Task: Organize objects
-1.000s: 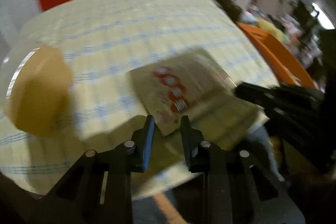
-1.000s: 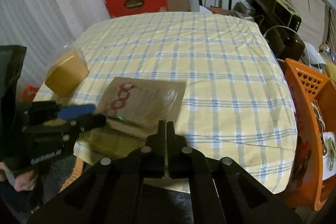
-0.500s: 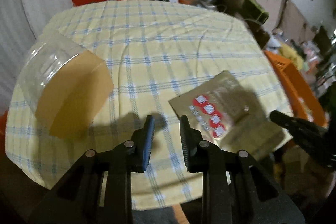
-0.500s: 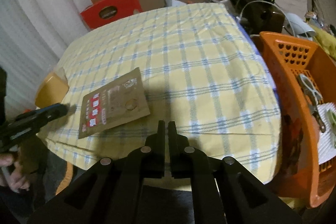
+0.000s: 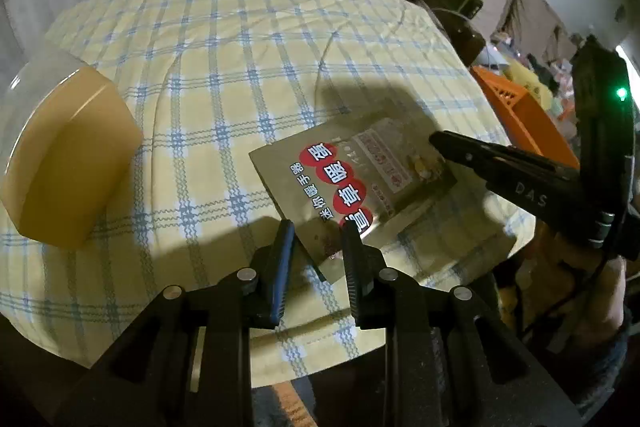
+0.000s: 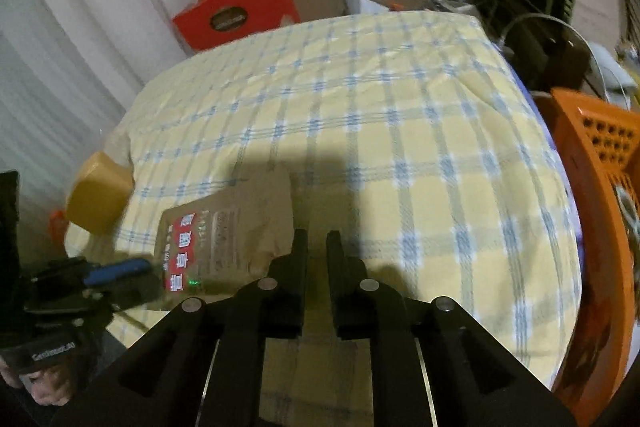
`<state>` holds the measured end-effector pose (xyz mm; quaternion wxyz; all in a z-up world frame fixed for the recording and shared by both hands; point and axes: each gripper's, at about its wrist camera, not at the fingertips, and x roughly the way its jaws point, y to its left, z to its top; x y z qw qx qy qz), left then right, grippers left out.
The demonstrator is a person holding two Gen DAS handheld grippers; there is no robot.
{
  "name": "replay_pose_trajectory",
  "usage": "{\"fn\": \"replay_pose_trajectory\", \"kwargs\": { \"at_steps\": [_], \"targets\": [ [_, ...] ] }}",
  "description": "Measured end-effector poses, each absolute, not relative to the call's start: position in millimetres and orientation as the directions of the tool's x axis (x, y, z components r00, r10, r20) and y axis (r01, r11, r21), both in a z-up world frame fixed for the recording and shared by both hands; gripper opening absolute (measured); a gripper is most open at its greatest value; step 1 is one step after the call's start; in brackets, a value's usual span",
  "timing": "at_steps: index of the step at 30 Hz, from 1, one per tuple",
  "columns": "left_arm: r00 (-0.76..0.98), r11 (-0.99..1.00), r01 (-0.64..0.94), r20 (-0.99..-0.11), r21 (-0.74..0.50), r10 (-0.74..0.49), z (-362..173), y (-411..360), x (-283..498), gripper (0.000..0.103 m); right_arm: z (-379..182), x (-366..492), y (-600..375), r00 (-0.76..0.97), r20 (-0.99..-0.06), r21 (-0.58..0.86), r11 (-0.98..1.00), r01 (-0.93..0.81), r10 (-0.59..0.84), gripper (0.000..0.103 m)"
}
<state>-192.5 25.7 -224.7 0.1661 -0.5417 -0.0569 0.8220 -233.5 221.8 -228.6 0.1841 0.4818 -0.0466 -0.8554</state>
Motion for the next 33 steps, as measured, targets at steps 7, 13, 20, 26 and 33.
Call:
{"fn": "replay_pose_trajectory", "kwargs": {
  "at_steps": [7, 13, 20, 26, 33],
  "targets": [
    [-0.393, -0.951, -0.154, -0.867, -0.267, 0.307, -225.3, 13.2, -195.4, 0.021, -226.0, -240.6, 208.8, -0.456, -0.803, 0.270, -0.916, 0.298, -0.384, 0.013],
    [-0.420, -0.955, -0.144, -0.857, -0.260, 0.297, -228.3, 16.3, -196.8, 0.021, -227.5, -241.3, 212.1, -0.462, -0.791, 0.304, -0.913, 0.271, -0.401, 0.017],
    [-0.429, -0.953, -0.146, -0.851, -0.267, 0.304, -229.0, 17.5, -197.0, 0.021, -224.6, -239.2, 209.7, -0.464, -0.786, 0.320, -0.911, 0.262, -0.409, 0.025],
    [-0.433, -0.949, -0.146, -0.844, -0.281, 0.317, -229.6, 16.3, -197.4, 0.021, -224.8, -235.4, 202.6, -0.421, -0.758, 0.407, -0.866, 0.290, -0.497, 0.042],
    [-0.423, -0.914, -0.128, -0.813, -0.384, 0.401, -232.9, 2.4, -200.7, 0.022, -225.7, -227.8, 190.1, -0.438, -0.792, 0.314, -0.900, 0.304, -0.424, 0.042]
  ]
}}
